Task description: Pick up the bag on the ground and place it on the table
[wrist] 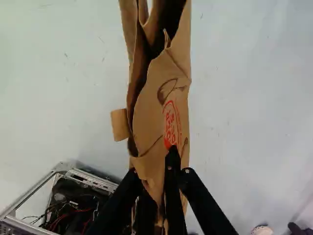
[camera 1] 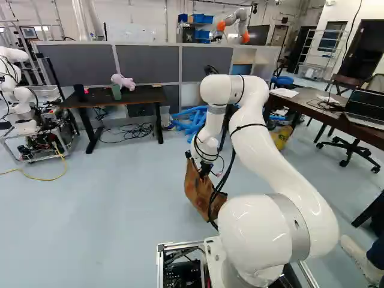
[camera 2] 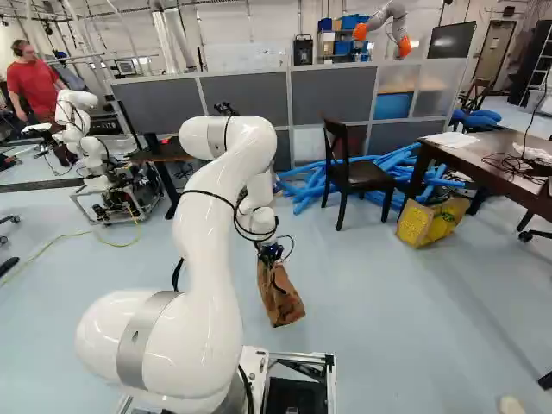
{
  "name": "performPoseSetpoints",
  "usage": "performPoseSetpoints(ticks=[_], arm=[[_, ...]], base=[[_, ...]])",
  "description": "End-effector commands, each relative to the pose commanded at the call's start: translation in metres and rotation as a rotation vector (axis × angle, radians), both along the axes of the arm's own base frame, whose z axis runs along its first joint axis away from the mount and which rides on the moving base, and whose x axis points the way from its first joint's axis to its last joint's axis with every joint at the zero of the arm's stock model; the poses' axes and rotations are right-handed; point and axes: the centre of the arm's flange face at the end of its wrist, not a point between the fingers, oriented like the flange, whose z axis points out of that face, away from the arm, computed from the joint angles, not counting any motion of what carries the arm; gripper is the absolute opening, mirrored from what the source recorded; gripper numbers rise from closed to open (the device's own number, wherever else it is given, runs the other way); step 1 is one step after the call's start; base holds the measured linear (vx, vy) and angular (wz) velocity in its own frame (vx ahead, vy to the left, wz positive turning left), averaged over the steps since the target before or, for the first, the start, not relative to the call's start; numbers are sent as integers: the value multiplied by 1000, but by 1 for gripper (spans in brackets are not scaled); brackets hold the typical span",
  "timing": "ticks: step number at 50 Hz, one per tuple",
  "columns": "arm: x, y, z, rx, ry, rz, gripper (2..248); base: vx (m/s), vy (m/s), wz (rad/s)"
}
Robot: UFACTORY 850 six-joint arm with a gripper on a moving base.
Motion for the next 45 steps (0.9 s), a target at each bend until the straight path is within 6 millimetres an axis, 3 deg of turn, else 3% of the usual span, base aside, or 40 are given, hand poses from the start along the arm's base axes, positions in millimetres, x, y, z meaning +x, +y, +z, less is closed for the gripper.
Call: performPoseSetpoints(ticks=[45], arm=[[-33, 22, 67, -14, 84, 44, 21]], base=[[0, 0, 0]])
